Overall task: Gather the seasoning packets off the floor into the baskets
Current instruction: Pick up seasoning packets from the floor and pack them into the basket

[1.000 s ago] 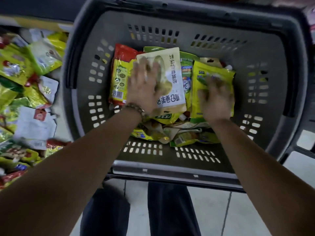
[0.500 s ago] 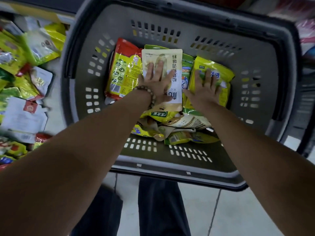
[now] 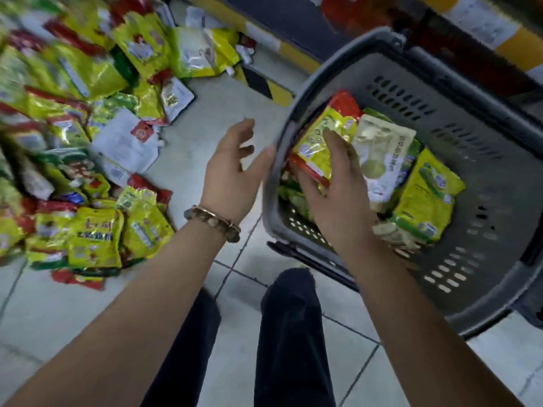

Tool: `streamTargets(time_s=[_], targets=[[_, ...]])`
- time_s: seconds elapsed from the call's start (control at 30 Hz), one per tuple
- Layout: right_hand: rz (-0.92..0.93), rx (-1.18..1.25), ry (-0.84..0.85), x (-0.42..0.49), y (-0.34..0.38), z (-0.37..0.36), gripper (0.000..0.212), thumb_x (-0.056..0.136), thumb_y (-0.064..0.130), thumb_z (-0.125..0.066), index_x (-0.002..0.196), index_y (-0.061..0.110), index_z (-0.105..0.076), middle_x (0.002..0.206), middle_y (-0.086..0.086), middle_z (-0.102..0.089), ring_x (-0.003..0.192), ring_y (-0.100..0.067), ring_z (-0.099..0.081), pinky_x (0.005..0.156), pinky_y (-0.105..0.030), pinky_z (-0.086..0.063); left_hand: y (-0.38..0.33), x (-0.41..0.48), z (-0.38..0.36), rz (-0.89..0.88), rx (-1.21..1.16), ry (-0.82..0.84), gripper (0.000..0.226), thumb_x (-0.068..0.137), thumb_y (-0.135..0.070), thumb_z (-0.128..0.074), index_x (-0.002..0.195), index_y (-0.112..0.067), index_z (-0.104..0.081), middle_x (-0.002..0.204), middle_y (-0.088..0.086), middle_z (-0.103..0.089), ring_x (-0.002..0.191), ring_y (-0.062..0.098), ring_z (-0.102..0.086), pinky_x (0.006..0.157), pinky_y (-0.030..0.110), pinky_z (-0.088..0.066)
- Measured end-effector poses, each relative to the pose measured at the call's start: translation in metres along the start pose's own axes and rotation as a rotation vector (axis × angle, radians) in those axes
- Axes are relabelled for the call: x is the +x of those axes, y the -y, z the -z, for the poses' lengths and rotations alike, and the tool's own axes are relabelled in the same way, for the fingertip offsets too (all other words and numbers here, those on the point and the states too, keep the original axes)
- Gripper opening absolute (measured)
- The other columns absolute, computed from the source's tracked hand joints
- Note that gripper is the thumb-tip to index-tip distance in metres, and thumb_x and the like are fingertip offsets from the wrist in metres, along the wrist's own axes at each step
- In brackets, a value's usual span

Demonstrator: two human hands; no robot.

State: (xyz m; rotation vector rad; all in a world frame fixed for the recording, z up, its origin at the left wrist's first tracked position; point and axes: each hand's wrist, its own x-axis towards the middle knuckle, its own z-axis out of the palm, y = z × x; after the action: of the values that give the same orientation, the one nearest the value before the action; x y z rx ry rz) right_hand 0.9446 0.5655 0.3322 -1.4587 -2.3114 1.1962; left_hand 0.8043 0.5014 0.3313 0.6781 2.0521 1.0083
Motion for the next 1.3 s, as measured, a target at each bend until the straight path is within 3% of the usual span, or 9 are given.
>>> streamTargets(time_s=[0.37,0.53,0.7,0.8,0.97,1.07,1.17,1.23,1.3], targets=[[0.086,-0.316,0.565,0.001,0.153,-0.22,0.048,0.093,0.026,-0.054,0.139,0.019,-0.042,0.139,-0.003,-0.047,0.125,-0.022,-0.046,0.096,-0.035,-0.042,0.182,-0.054,0.23,0.371,0.149,-0.173,0.045,0.085,-0.015,-0.065,0.127,-0.008,-0.052,0.13,0.011,-0.05,0.119,0.027,-0.05,0.097,0.034,-0.042],[0.115,-0.436,0.744,0.013,0.171,-0.337,0.042,0.09,0.024,-0.056,0.132,0.017,-0.051,0.128,-0.006,-0.057,0.115,-0.026,-0.053,0.09,-0.036,-0.045,0.276,-0.068,0.263,0.58,0.132,-0.171,0.048,0.087,-0.019,-0.062,0.133,-0.014,-0.047,0.134,0.008,-0.045,0.121,0.024,-0.047,0.096,0.034,-0.041],[-0.07,-0.431,0.919,0.017,0.146,-0.462,0.046,0.087,0.027,-0.063,0.129,0.012,-0.052,0.124,-0.012,-0.059,0.112,-0.03,-0.056,0.09,-0.034,-0.047,0.374,-0.077,0.26,0.798,0.048,-0.224,0.05,0.086,-0.025,-0.063,0.133,-0.017,-0.047,0.136,0.006,-0.046,0.119,0.024,-0.05,0.094,0.036,-0.043],[-0.03,-0.45,0.935,0.015,0.131,-0.528,0.051,0.085,0.029,-0.067,0.129,0.009,-0.051,0.127,-0.013,-0.056,0.116,-0.031,-0.053,0.092,-0.034,-0.044,0.423,-0.079,0.259,0.863,-0.001,-0.291,0.049,0.086,-0.021,-0.063,0.132,-0.017,-0.049,0.136,0.006,-0.048,0.115,0.025,-0.052,0.093,0.034,-0.042],[0.148,-0.558,0.772,0.017,0.126,-0.604,0.079,0.08,0.054,-0.066,0.14,0.011,-0.037,0.14,-0.009,-0.047,0.128,-0.03,-0.043,0.101,-0.042,-0.037,0.485,-0.073,0.263,0.853,-0.041,-0.36,0.043,0.085,-0.018,-0.061,0.127,-0.017,-0.054,0.131,0.004,-0.051,0.11,0.021,-0.055,0.081,0.026,-0.041],[0.196,-0.706,0.735,0.024,0.128,-0.628,0.07,0.078,0.058,-0.066,0.129,0.013,-0.05,0.13,-0.008,-0.055,0.122,-0.028,-0.049,0.098,-0.041,-0.036,0.512,-0.063,0.273,0.854,-0.077,-0.409,0.043,0.085,-0.016,-0.061,0.127,-0.017,-0.053,0.132,0.003,-0.051,0.115,0.02,-0.052,0.08,0.021,-0.037],[0.192,-0.411,0.878,0.026,0.12,-0.636,0.04,0.081,0.035,-0.071,0.11,0.011,-0.059,0.106,-0.007,-0.063,0.098,-0.027,-0.059,0.087,-0.039,-0.047,0.528,-0.053,0.285,0.824,-0.059,-0.466,0.048,0.083,-0.017,-0.064,0.13,-0.016,-0.051,0.135,0.005,-0.049,0.123,0.021,-0.047,0.088,0.022,-0.037],[0.241,-0.238,0.936,0.022,0.123,-0.627,0.02,0.08,0.021,-0.072,0.09,0.015,-0.055,0.081,0.007,-0.057,0.08,-0.018,-0.055,0.075,-0.03,-0.046,0.533,-0.051,0.295,0.773,-0.049,-0.506,0.061,0.081,-0.02,-0.07,0.136,-0.014,-0.044,0.14,0.007,-0.043,0.128,0.02,-0.042,0.097,0.023,-0.034],[0.293,-0.16,1.007,0.02,0.13,-0.612,0.027,0.079,0.012,-0.071,0.079,0.024,-0.047,0.071,0.016,-0.046,0.069,0.0,-0.048,0.066,-0.022,-0.041,0.531,-0.052,0.306,0.714,-0.075,-0.506,0.082,0.074,-0.026,-0.077,0.143,-0.016,-0.032,0.146,0.006,-0.034,0.133,0.018,-0.035,0.103,0.022,-0.03]])
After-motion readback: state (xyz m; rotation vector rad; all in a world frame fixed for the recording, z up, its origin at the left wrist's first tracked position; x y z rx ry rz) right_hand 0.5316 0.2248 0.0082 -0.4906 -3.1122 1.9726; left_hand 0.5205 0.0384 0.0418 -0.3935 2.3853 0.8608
